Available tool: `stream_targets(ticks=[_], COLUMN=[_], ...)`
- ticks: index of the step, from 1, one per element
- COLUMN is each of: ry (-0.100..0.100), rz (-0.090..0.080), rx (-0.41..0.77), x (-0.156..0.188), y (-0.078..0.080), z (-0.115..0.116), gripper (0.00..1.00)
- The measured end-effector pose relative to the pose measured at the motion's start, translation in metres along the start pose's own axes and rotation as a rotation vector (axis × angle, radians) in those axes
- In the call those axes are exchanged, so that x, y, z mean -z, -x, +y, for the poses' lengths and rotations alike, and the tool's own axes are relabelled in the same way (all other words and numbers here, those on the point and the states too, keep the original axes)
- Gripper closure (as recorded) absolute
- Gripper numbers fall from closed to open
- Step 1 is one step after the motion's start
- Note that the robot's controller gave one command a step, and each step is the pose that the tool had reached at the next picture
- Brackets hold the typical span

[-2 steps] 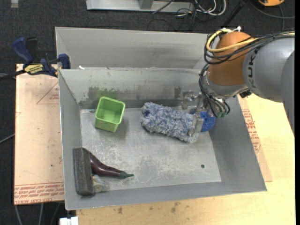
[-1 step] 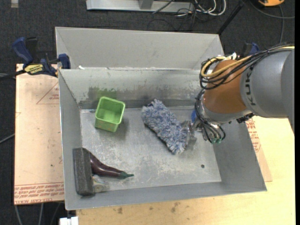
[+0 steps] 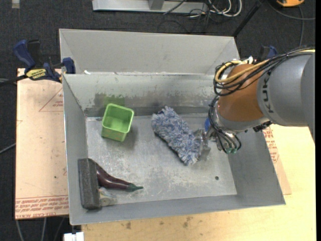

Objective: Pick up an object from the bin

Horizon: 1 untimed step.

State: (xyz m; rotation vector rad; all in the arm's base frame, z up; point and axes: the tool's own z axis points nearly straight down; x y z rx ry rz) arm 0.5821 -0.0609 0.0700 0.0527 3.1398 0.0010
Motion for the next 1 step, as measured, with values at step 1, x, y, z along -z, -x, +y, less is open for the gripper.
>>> stream_targets(ticks=[1], ry=[-0.001], rz=[-0.006], rx=[0.03], x=[0.1636], y=[0.0192], z=[0.0067], gripper=[1.0])
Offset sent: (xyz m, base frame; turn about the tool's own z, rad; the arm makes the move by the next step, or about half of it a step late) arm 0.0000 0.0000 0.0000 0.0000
